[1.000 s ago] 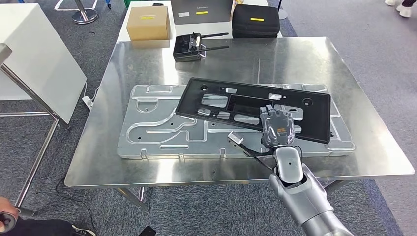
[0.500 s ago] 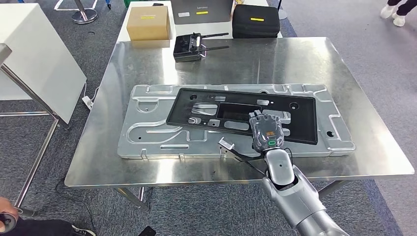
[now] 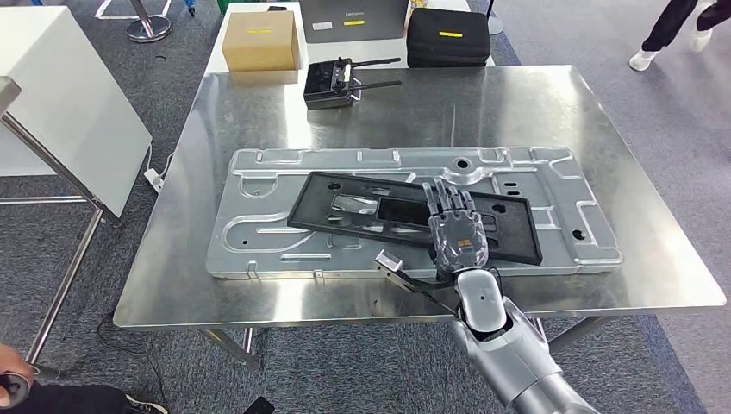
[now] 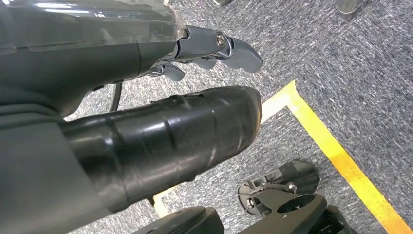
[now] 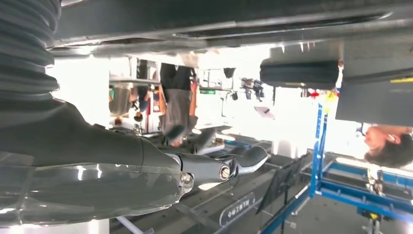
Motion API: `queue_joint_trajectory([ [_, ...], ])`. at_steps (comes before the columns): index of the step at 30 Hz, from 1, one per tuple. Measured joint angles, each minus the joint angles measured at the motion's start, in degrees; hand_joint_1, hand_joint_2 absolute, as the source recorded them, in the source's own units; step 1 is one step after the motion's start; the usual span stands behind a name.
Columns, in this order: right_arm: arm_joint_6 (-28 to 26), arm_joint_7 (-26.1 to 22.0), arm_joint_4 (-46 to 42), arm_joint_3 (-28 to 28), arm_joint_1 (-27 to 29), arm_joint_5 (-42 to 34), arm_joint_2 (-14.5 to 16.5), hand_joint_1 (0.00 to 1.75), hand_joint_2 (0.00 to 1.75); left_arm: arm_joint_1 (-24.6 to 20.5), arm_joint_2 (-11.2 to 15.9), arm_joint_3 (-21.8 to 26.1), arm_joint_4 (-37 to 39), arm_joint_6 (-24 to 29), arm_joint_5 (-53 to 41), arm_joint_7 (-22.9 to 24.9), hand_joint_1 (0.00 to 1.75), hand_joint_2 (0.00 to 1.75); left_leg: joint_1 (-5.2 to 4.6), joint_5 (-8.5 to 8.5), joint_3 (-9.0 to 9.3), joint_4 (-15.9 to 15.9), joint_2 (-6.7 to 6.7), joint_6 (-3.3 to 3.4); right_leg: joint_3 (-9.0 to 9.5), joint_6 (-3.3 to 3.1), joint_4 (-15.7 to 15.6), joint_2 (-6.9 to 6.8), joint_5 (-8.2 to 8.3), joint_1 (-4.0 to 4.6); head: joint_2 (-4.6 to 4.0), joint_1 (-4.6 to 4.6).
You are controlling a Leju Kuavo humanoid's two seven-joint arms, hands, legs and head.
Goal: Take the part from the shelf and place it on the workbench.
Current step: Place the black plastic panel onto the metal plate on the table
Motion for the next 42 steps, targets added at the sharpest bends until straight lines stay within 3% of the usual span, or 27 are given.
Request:
queue_joint_trajectory([
  [12,-1.34,1.32,0.46,0.16,1.62,1.41,-0.04,0.0,0.0,0.15,-0.01,-0.02,0.0,0.18,0.89,-0.18,0.0,0.0,0.0,0.0,0.01,0.0,0.0,0.0,0.0,0.0,-0.01,0.01,0.0,-0.01,0.0,0.0],
  [21,0.26,1.12,-6.08,0.16,3.13,1.98,-3.28,0.0,0.0,0.63,0.01,0.02,0.0,0.71,2.27,-0.84,0.0,0.0,-0.01,0.0,0.02,0.0,0.0,0.0,0.0,0.0,-0.02,0.01,0.0,-0.02,0.0,0.0],
  [30,4.64,0.03,-19.23,0.16,7.01,1.02,-10.66,0.0,0.0,1.39,0.06,0.58,0.0,1.45,3.98,-1.91,0.0,0.0,-0.02,-0.02,0.03,0.01,0.01,0.01,0.0,0.01,-0.05,0.03,0.0,-0.04,0.0,-0.01],
  [40,22.7,-1.86,-32.84,0.09,9.76,-11.45,-25.11,0.0,0.0,2.87,0.57,2.45,0.0,2.32,6.87,-3.58,0.0,0.0,-0.09,-0.04,0.04,0.02,-0.01,0.04,0.02,0.04,-0.08,0.04,0.02,-0.09,0.0,-0.01],
  [42,22.87,-2.1,-35.09,-0.14,10.48,-14.24,-27.31,0.0,0.87,2.96,0.65,2.99,0.0,2.4,7.31,-3.95,0.0,0.0,-0.1,-0.04,0.05,0.03,-0.03,0.05,0.03,0.05,-0.08,-0.01,0.02,-0.11,0.0,-0.01],
])
